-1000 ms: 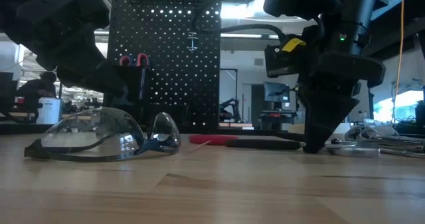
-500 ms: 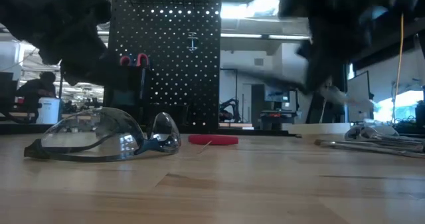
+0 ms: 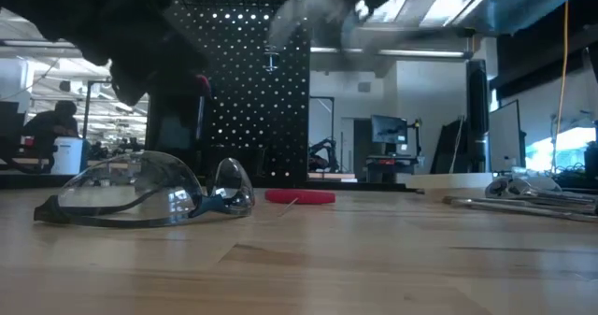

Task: Hang tools onto peg board
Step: Put the pliers into the left pegboard organizer bin

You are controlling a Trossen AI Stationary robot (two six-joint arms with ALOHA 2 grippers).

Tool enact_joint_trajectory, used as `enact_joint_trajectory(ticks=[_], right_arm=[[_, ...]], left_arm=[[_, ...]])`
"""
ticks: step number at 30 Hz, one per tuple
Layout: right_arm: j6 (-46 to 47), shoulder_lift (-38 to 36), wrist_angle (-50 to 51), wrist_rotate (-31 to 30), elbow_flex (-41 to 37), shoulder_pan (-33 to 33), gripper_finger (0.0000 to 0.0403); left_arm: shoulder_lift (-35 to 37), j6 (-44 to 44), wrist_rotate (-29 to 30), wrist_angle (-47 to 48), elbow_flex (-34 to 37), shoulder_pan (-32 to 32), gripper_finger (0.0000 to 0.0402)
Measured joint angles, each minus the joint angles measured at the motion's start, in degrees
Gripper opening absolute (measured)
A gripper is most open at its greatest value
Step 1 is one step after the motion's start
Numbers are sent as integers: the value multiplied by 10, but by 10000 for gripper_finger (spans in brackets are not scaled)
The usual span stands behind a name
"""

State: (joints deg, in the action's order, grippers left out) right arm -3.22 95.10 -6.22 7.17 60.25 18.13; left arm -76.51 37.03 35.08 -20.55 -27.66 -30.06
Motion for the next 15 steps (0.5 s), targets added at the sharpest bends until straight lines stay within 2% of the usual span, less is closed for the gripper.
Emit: enact_joint_trajectory(ticks=[7, 15], right_arm=[[49, 26, 107, -73, 0, -19, 1], [99, 52, 140, -122, 0, -21, 7]], left_arm=[[-18, 5, -1, 2, 0, 10, 171], [-58, 26, -2, 1, 0, 17, 171]])
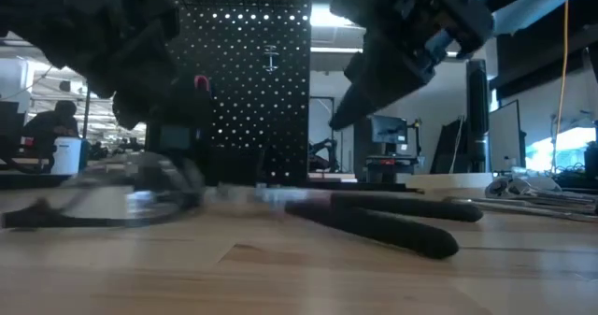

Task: Hang tools onto peg board
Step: Put the pliers into the left pegboard organizer bin

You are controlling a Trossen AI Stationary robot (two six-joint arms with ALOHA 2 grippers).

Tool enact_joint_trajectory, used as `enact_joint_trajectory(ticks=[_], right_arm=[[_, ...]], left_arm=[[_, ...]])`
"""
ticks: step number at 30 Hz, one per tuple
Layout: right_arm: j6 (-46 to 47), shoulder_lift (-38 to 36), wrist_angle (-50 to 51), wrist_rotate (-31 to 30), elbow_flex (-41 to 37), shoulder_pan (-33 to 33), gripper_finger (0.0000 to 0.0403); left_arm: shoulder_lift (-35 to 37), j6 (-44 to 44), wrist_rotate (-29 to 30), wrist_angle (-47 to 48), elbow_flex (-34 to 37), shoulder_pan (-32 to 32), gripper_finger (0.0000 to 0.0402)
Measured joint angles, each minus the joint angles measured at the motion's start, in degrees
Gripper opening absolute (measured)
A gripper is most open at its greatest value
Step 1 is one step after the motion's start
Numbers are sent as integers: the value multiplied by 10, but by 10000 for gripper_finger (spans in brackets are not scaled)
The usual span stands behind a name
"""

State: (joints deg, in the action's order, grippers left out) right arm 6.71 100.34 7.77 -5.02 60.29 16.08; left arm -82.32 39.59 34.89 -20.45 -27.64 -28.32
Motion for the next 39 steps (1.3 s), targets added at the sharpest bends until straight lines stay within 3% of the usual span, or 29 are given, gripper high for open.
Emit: enact_joint_trajectory(ticks=[5, 9, 14, 19, 28, 32, 36, 39], right_arm=[[91, -4, 43, 2, 1, 0, 40], [140, -8, 49, 23, 1, 2, 97], [169, 35, 39, 41, 1, 9, 167], [180, 83, 18, 21, 0, 18, 193], [168, 128, -46, -49, 2, 22, 163], [161, 144, -50, -67, 3, 25, 125], [161, 152, -47, -79, 4, 25, 59], [161, 152, -47, -81, 4, 25, 52]], left_arm=[[-7, 6, -15, -1, 0, 0, 171], [-7, 7, -18, 1, -6, -1, 171], [-7, -7, -26, 2, -32, -7, 171], [-7, -21, -26, 2, -44, -19, 171], [-7, -21, -26, 7, -44, -21, 171], [-7, -25, -26, 6, -44, -21, 171], [-7, -25, -26, 6, -44, -21, 171], [-7, -25, -26, 6, -44, -21, 171]])
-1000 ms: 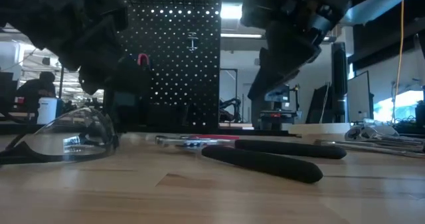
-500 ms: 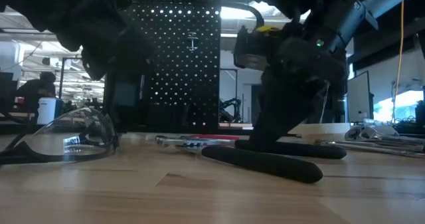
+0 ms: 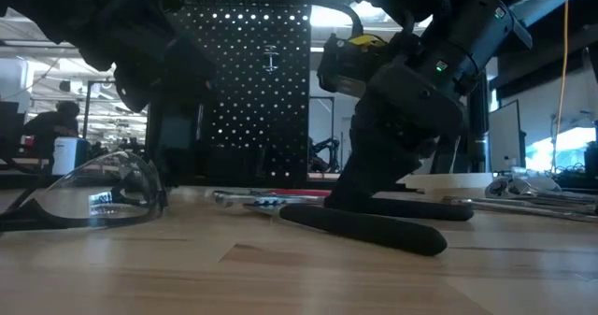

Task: Hang tools onto peg board
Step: Put the pliers into the left pegboard organizer bin

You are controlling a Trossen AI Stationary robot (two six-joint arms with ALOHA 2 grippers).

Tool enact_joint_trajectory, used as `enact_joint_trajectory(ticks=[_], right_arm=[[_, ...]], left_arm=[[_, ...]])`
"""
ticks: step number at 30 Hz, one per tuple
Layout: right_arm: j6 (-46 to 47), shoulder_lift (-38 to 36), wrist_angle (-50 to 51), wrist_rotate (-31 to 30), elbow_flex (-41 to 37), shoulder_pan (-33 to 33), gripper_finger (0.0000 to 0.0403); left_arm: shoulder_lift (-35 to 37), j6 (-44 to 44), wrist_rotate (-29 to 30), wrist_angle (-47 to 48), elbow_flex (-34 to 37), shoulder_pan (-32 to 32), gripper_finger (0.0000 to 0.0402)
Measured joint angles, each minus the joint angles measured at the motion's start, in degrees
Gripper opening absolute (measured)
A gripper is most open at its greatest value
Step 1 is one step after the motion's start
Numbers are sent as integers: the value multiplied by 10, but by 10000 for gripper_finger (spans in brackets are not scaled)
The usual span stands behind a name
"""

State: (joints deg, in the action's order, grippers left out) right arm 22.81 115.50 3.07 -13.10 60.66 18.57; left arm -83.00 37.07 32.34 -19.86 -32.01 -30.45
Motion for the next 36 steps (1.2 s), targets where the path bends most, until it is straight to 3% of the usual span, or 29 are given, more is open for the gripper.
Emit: enact_joint_trajectory(ticks=[8, 23, 28, 36], right_arm=[[-2, -31, 9, -31, -3, 17, 52], [-11, -142, 74, -224, -5, 47, 52], [-22, -145, 54, -294, -5, 46, 52], [-58, -146, -38, -303, -5, 46, 52]], left_arm=[[0, 0, 0, -1, 0, 0, 171], [-9, 40, 28, -15, 0, 1, 171], [-51, 51, 28, -106, 0, 2, 171], [-145, 64, 30, -283, 0, 39, 171]])
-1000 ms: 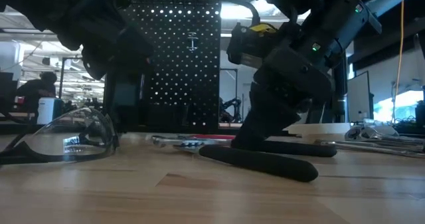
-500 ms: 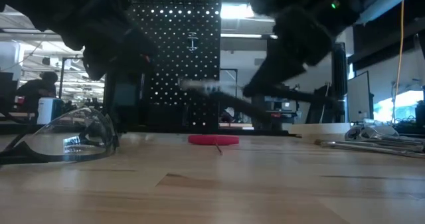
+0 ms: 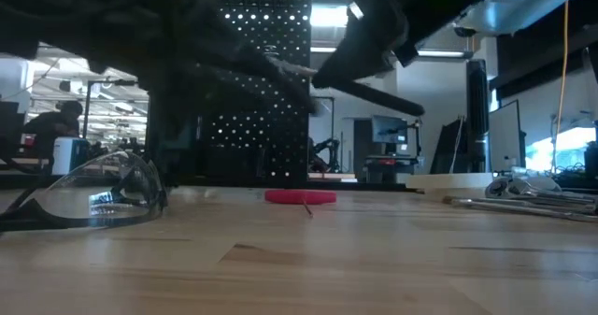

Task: Hang tools onto peg board
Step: Put the pliers into the left pegboard organizer bin

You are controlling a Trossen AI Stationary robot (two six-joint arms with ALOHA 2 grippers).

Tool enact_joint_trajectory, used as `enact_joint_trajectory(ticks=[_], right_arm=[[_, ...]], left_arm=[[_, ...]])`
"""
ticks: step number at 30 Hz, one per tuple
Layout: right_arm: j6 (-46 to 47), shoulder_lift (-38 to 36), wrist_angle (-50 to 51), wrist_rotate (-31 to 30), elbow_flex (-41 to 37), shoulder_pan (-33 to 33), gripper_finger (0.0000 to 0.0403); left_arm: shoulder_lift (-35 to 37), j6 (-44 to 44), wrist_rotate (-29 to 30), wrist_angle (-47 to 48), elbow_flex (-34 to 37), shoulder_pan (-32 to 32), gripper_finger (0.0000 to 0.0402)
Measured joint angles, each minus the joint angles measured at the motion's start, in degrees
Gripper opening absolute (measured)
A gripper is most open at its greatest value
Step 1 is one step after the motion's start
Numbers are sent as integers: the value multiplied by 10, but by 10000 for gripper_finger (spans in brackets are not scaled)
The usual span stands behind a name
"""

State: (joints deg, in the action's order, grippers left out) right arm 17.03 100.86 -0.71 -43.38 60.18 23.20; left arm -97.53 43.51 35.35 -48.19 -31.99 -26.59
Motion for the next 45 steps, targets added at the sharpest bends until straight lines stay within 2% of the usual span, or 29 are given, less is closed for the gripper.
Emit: enact_joint_trajectory(ticks=[5, 18, 24, 29, 33, 40, 45], right_arm=[[-11, 0, -49, 10, 0, 0, 52], [-6, 18, -93, 60, 1, 0, 52], [-6, 40, -122, 69, 1, 0, 52], [-10, 51, -154, 63, 0, 0, 52], [-10, 54, -156, 50, 0, 0, 52], [22, 54, -162, 24, 0, 1, 57], [20, 54, -167, 36, 3, 1, 104]], left_arm=[[-28, -28, -3, -86, -1, 17, 171], [-28, -171, 12, -113, -25, 30, 171], [-28, -170, 58, -114, -32, 32, 171], [-26, -140, 64, -113, -32, 39, 167], [-26, -139, 63, -110, -32, 40, 136], [-26, -167, 81, -110, -32, 42, 37], [-25, -214, 66, -104, -32, 41, 37]])
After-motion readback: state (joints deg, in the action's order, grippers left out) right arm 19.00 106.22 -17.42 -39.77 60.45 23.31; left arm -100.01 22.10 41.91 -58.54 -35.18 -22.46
